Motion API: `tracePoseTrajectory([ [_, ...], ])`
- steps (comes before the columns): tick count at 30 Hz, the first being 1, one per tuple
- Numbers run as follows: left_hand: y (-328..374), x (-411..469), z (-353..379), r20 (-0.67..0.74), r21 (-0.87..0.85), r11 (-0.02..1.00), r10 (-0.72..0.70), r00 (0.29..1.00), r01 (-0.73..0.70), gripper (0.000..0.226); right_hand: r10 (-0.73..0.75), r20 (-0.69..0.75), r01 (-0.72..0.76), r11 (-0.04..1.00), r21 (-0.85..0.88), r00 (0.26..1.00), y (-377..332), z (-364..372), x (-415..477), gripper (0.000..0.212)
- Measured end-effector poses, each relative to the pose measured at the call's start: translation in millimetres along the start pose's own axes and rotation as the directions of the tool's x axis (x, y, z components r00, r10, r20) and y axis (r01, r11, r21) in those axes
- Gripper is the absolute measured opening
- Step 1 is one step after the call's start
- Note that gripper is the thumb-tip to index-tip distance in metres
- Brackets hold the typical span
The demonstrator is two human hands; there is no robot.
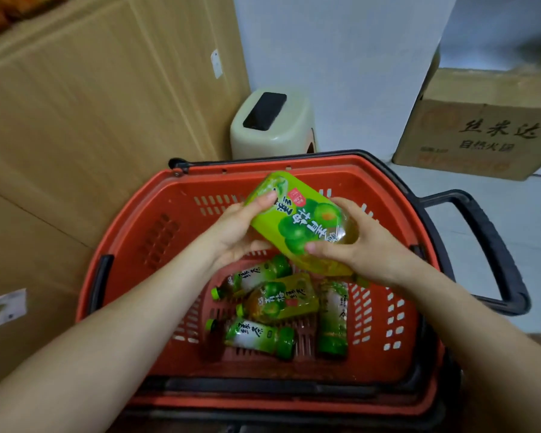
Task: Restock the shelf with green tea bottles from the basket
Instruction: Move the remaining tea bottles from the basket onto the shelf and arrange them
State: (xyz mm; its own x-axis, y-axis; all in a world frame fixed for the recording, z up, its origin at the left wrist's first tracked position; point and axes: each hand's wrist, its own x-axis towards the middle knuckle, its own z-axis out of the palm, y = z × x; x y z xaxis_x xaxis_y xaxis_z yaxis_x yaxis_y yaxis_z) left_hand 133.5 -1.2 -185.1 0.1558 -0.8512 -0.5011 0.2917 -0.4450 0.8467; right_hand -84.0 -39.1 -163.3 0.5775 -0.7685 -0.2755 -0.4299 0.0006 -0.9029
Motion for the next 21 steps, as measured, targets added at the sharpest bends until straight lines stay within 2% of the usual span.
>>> tracePoseTrajectory([
  [2,-19,2,-14,0.037,0.052,0.993,-0.108,0.993,0.107,0.063,0.044,-0.033,-0.046,0.996,-0.074,0.998,-2,7,-1,0.083],
  [4,-38,6,-26,0.070,0.162,0.972,-0.182,0.981,0.169,0.074,0.072,-0.050,-0.082,0.966,-0.244,0.996,-5,9,-1,0.076],
  [6,-52,14,-34,0.047,0.311,0.935,-0.196,0.979,0.172,0.084,0.050,-0.054,-0.069,0.887,-0.457,0.997,-3,13,0,0.075],
  [7,-56,20,-35,0.014,0.442,0.885,-0.169,0.986,0.145,0.088,0.044,-0.053,-0.066,0.828,-0.558,0.998,-1,16,0,0.077],
  [9,-65,33,-33,-0.006,0.733,0.677,-0.095,0.995,0.069,0.079,0.090,-0.053,-0.101,0.701,-0.706,0.995,8,21,3,0.081],
  [11,-83,50,-26,0.030,0.948,0.319,-0.074,0.997,-0.004,0.071,0.179,-0.057,-0.156,0.611,-0.776,0.982,19,21,5,0.081],
  [12,-95,58,-20,0.069,0.986,0.156,-0.089,0.994,-0.055,0.078,0.216,-0.063,-0.179,0.576,-0.798,0.974,23,20,5,0.081],
  [14,-124,69,-7,0.142,0.986,-0.060,-0.172,0.975,-0.154,0.096,0.258,-0.076,-0.203,0.509,-0.836,0.963,29,18,4,0.083],
  [16,-152,76,6,0.170,0.959,-0.182,-0.251,0.953,-0.219,0.113,0.279,-0.091,-0.210,0.436,-0.875,0.956,36,19,2,0.085],
  [18,-170,84,17,0.139,0.940,-0.267,-0.272,0.952,-0.214,0.124,0.282,-0.106,-0.216,0.397,-0.892,0.954,42,21,2,0.087],
  [21,-179,94,25,0.105,0.917,-0.352,-0.243,0.964,-0.189,0.121,0.281,-0.098,-0.210,0.402,-0.891,0.955,48,23,3,0.086],
])
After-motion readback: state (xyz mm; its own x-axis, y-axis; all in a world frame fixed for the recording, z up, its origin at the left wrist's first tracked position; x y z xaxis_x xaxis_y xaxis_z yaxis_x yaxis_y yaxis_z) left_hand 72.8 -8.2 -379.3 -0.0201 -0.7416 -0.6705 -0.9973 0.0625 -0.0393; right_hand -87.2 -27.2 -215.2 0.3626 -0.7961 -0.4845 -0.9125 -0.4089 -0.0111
